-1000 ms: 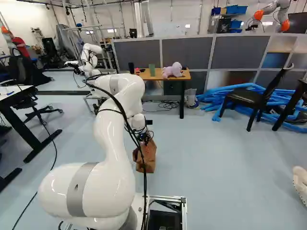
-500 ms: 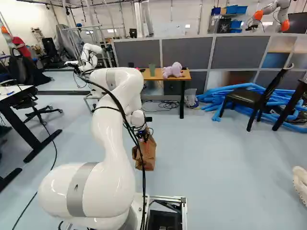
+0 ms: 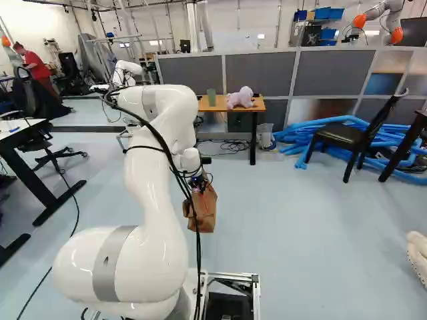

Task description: Pick up the bag on the ground and place it on the table

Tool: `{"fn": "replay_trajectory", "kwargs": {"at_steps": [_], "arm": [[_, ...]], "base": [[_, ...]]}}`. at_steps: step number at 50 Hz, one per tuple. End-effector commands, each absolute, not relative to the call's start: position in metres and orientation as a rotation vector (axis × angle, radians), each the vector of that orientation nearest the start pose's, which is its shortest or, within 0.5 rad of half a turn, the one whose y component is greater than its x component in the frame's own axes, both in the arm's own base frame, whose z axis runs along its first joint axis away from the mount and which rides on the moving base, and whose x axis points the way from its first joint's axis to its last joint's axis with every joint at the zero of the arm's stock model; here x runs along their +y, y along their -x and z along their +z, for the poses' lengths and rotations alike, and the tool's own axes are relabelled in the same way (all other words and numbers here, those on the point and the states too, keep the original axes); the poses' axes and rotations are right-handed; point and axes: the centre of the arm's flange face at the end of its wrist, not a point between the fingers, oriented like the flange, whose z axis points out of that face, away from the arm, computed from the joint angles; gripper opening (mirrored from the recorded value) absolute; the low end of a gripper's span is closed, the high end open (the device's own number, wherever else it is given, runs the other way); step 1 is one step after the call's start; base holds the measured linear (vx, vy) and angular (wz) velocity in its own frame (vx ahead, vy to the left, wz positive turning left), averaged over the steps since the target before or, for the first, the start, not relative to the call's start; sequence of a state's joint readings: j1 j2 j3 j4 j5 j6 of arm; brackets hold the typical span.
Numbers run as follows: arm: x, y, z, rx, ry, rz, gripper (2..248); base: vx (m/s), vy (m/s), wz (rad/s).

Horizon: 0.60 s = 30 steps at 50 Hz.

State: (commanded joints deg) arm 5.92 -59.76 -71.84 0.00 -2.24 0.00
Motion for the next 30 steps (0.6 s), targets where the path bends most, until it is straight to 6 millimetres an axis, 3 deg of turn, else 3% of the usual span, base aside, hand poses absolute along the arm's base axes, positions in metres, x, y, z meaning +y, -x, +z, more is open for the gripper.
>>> {"fn": "replay_trajectory", "kwargs": {"at_steps": [30], "arm": [[0.059, -0.604, 0.13, -0.152, 3.106, -0.362, 21]], "base": [[0.0, 0.0, 0.0]]}}
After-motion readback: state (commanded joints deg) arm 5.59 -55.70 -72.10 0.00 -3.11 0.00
